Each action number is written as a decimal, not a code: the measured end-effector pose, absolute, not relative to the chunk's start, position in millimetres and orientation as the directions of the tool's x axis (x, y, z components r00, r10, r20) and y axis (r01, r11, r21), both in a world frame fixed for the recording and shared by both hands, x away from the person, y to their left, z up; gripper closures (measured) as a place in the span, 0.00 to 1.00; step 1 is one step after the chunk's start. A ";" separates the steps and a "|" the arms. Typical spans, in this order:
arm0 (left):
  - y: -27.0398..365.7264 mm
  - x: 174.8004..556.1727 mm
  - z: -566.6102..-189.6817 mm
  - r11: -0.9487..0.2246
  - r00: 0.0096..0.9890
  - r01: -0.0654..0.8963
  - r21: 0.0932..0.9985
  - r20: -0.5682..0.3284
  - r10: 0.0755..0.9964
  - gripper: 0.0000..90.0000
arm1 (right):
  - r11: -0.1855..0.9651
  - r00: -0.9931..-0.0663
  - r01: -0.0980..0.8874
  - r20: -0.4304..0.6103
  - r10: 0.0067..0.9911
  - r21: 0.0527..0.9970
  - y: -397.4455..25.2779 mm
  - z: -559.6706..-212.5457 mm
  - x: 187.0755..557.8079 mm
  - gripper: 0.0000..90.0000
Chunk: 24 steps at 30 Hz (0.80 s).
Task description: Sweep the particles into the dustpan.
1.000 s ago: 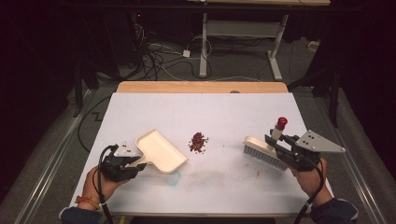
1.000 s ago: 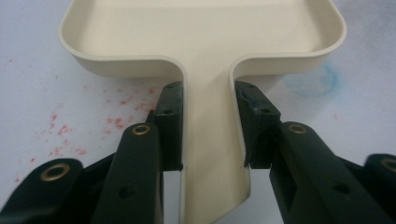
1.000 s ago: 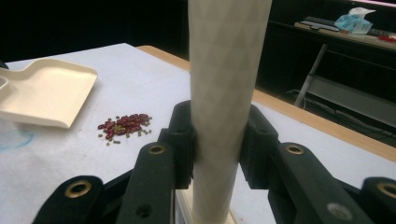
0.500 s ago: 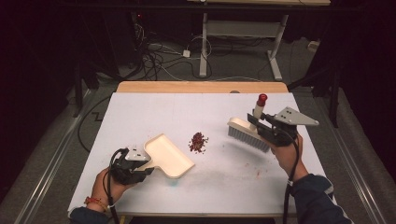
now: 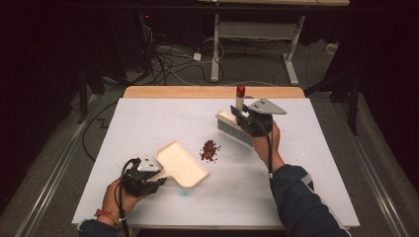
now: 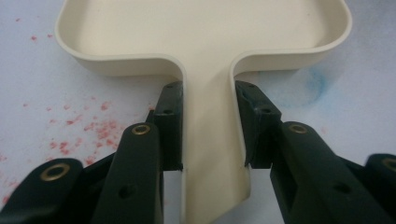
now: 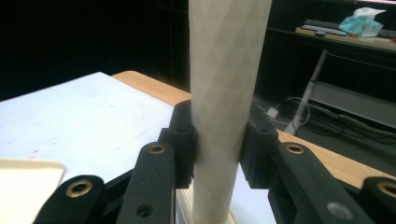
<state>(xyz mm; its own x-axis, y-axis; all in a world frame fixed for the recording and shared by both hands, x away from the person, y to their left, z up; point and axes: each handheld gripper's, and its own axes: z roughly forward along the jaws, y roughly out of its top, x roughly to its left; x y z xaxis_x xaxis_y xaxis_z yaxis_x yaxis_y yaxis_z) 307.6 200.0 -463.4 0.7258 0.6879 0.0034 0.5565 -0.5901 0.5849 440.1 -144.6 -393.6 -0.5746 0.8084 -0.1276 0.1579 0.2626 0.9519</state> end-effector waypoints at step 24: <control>167.7 309.6 -462.5 -0.569 0.705 0.584 0.579 -0.014 0.709 0.71 | 0.285 -0.682 0.173 -0.094 0.725 0.943 -86.5 -415.3 401.4 0.76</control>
